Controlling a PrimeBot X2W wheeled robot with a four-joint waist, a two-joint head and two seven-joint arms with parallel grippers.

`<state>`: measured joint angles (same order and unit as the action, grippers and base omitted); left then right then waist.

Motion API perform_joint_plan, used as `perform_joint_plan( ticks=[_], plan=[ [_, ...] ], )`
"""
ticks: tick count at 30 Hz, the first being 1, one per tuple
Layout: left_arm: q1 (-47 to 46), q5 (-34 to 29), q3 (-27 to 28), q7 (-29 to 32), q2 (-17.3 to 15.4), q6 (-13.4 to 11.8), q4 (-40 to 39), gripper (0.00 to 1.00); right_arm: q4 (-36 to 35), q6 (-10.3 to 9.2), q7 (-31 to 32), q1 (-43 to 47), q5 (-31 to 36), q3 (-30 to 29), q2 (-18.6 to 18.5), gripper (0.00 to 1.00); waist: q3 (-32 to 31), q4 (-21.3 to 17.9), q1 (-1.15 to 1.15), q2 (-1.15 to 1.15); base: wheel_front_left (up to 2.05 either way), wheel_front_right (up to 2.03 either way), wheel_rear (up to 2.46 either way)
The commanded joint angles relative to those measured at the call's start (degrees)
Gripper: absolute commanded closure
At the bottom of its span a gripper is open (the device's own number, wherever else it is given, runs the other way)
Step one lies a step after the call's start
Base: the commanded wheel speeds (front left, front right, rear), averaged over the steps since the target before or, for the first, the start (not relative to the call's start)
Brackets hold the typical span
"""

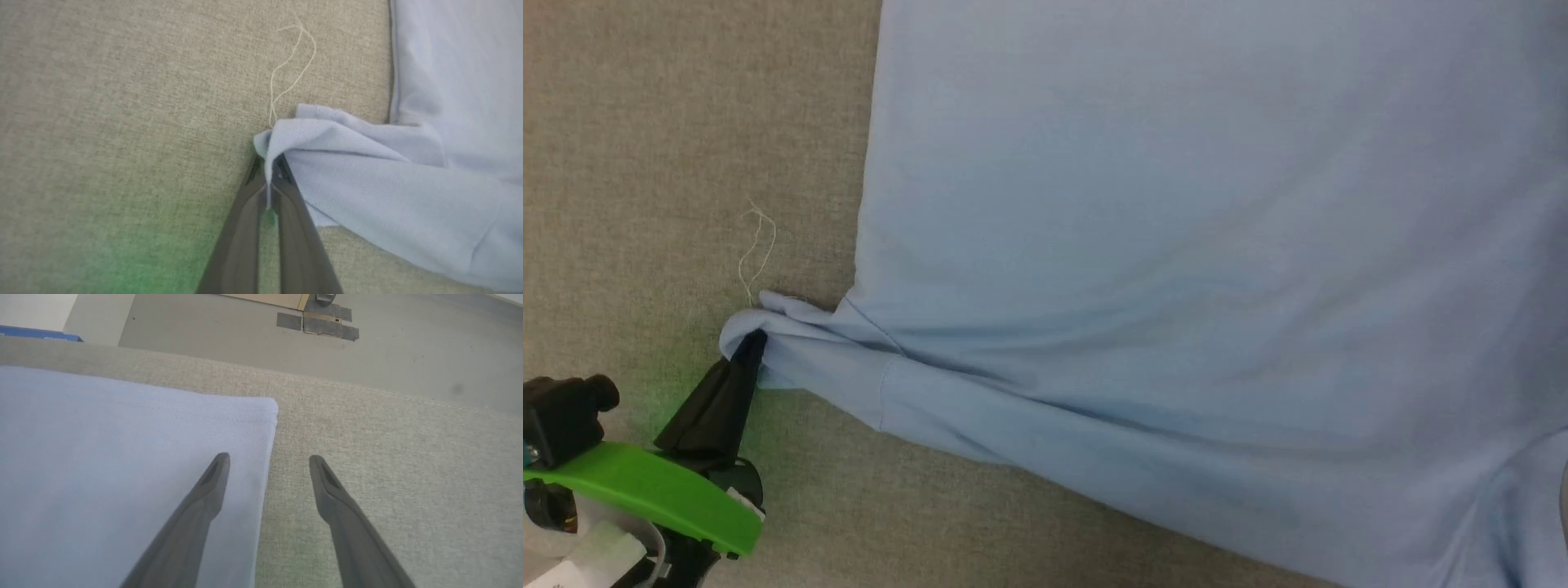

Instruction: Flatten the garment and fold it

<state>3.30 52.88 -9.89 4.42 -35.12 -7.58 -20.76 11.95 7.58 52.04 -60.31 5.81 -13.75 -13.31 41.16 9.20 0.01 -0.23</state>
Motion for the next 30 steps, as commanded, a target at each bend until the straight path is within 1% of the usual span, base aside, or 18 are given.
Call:
perform_joint_plan(
  ticks=[1,8,11,12,13,14,16,21,26,30],
  plan=[
    [-0.4,0.6,-0.2,0.6,-0.4,-0.3,1.2,1.00,-0.5,-0.09,1.1,-1.3,0.6,0.2,-0.1,0.00,3.5,2.1,-0.01,0.23,0.00,0.00,0.00],
    [0.0,1.0,0.0,0.6,-0.6,-0.3,0.2,1.00,-0.8,-0.09,6.1,-2.0,0.5,2.0,-0.7,0.00,4.5,1.9,-0.01,0.23,0.00,0.00,0.00],
    [0.2,1.1,0.0,0.6,-0.7,-0.3,0.3,1.00,-0.1,-0.09,8.8,-2.2,-0.3,1.8,-1.0,0.00,4.3,1.9,-0.01,0.23,0.00,0.00,0.00],
    [0.2,1.1,0.1,0.6,-0.7,-0.3,0.3,1.00,0.0,-0.09,9.8,-2.4,-0.7,1.4,-0.8,0.63,4.3,1.9,-0.01,0.23,0.00,0.00,0.00],
    [0.2,1.2,0.1,0.6,-0.6,-0.3,0.3,1.00,0.1,-0.09,10.7,-2.5,-0.8,1.2,-0.8,0.98,4.3,1.9,-0.01,0.23,0.00,0.00,0.00],
    [0.3,1.2,0.1,0.6,-0.6,-0.3,0.3,1.00,0.0,-0.09,11.8,-2.6,-0.9,1.1,-0.9,1.00,4.2,1.9,-0.01,0.23,0.00,0.00,0.00],
    [0.4,1.3,0.1,0.6,-0.6,-0.3,0.5,1.00,-0.6,-0.09,12.8,-3.0,-1.0,0.8,-1.1,1.00,3.8,1.7,-0.01,0.23,0.00,0.00,0.00],
    [0.4,1.3,-0.3,0.6,-0.5,-0.2,1.0,1.00,-2.1,-0.09,10.6,-3.6,-1.0,0.8,-1.9,1.00,1.3,1.1,-0.01,0.23,0.00,0.00,0.00],
    [-0.3,0.5,-1.6,1.3,-0.4,-0.6,1.6,1.00,-1.6,-0.09,5.5,-3.7,-3.0,0.4,-2.9,1.00,-4.4,-0.1,-0.01,0.23,0.00,0.00,0.00],
    [-0.7,-0.2,-2.9,2.3,0.0,-1.6,2.4,1.00,-1.0,-0.09,4.5,-1.4,-5.0,0.7,-5.0,1.00,-10.8,-1.7,-0.01,0.23,0.00,0.00,0.00]
  ],
)
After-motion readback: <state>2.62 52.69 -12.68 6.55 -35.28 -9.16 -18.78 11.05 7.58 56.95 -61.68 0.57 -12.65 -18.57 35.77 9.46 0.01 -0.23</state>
